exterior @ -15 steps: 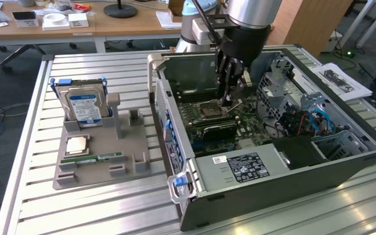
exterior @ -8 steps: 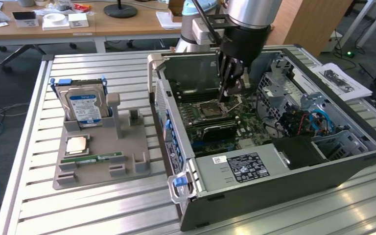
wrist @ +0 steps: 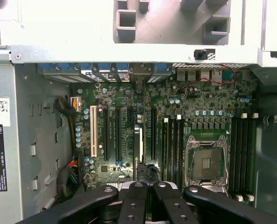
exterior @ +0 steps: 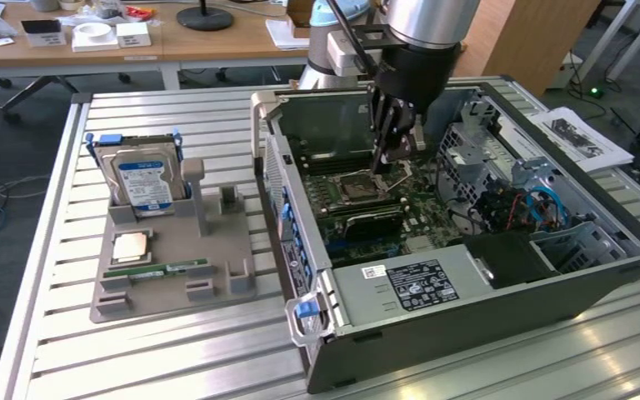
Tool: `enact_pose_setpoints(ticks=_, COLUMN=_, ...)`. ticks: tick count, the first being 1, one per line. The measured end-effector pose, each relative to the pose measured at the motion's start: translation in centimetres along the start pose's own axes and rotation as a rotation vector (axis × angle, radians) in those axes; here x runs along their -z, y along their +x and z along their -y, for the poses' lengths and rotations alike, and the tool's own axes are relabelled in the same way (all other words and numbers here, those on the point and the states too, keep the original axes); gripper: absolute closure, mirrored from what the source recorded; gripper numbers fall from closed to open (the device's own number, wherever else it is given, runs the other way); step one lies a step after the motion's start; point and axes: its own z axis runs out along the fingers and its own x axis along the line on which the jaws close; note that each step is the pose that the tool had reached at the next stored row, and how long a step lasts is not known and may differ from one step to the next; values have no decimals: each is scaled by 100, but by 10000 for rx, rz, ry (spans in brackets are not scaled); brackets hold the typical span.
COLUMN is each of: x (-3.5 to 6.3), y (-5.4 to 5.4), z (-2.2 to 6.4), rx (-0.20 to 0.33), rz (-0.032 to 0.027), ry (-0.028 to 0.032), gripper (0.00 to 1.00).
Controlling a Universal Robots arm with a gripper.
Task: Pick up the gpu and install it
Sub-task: 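Press down on the gpu until it lock into place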
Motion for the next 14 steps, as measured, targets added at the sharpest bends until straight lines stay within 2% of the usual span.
enact_pose_setpoints(ticks=10, x=-1, y=0, z=0, rx=0, rz=-1, ry=0, gripper=89)
enact_pose_setpoints(ticks=14, x=-40, y=1, z=0, rx=0, rz=0, ry=0, gripper=89)
